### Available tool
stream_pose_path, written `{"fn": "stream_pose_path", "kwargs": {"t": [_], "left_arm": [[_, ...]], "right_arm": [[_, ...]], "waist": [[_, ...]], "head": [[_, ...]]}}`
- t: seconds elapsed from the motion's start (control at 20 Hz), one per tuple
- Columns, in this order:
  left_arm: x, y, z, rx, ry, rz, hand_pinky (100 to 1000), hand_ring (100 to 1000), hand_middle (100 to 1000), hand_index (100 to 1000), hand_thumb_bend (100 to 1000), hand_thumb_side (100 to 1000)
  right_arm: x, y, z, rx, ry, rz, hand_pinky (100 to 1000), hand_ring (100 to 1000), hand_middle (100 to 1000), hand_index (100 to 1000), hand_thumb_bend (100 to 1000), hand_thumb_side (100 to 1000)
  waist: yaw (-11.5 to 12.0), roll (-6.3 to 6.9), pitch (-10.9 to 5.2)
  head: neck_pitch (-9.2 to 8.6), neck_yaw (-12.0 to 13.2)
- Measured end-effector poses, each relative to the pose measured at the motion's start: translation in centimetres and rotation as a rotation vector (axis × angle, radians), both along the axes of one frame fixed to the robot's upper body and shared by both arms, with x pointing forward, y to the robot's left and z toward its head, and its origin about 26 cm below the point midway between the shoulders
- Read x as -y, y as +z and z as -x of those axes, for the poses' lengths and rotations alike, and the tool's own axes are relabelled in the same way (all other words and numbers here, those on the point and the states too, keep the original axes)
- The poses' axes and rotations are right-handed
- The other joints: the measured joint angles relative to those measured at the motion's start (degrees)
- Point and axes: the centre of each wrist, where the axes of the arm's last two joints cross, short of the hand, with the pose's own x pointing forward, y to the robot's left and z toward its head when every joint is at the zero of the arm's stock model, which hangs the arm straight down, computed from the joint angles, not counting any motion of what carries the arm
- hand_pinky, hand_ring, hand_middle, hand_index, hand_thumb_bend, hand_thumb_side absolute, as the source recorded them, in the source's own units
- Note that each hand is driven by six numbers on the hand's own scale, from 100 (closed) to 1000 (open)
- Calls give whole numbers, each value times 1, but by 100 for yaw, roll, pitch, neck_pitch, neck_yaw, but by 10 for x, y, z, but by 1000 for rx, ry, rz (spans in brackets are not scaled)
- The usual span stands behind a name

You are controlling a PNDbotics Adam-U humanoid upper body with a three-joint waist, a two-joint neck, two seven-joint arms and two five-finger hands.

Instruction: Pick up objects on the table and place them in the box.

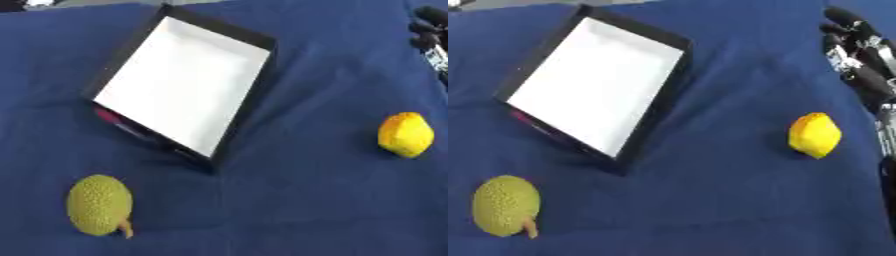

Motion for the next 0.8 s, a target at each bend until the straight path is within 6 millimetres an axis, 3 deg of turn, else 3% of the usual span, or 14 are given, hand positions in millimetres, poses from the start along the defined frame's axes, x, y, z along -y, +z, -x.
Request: {"fn": "stream_pose_path", "kwargs": {"t": [0.25,0.3,0.4,0.6,0.8], "left_arm": [[55,19,10,62,-191,-22,607,406,398,424,394,100],[64,19,10,62,-217,-27,610,399,392,421,309,100],[83,15,10,43,-269,-19,611,397,391,420,280,100],[115,-3,7,-12,-340,-14,606,408,401,427,383,100],[127,-22,4,-13,-324,-74,602,418,408,434,467,100]], "right_arm": [[1,-1,0,-12,-14,-9,1000,1000,1000,966,100,470],[1,-1,1,-15,-18,-12,1000,1000,1000,967,100,470],[3,-1,1,-21,-36,-24,1000,1000,1000,969,100,470],[7,-1,2,-33,-84,-60,1000,1000,1000,972,100,470],[11,0,4,-45,-127,-87,1000,1000,1000,973,100,470]], "waist": [[-1,34,-104],[-2,35,-130],[-1,35,-146],[5,35,-195],[37,38,-231]], "head": [[34,15],[35,22],[35,28],[40,27],[83,-8]]}}
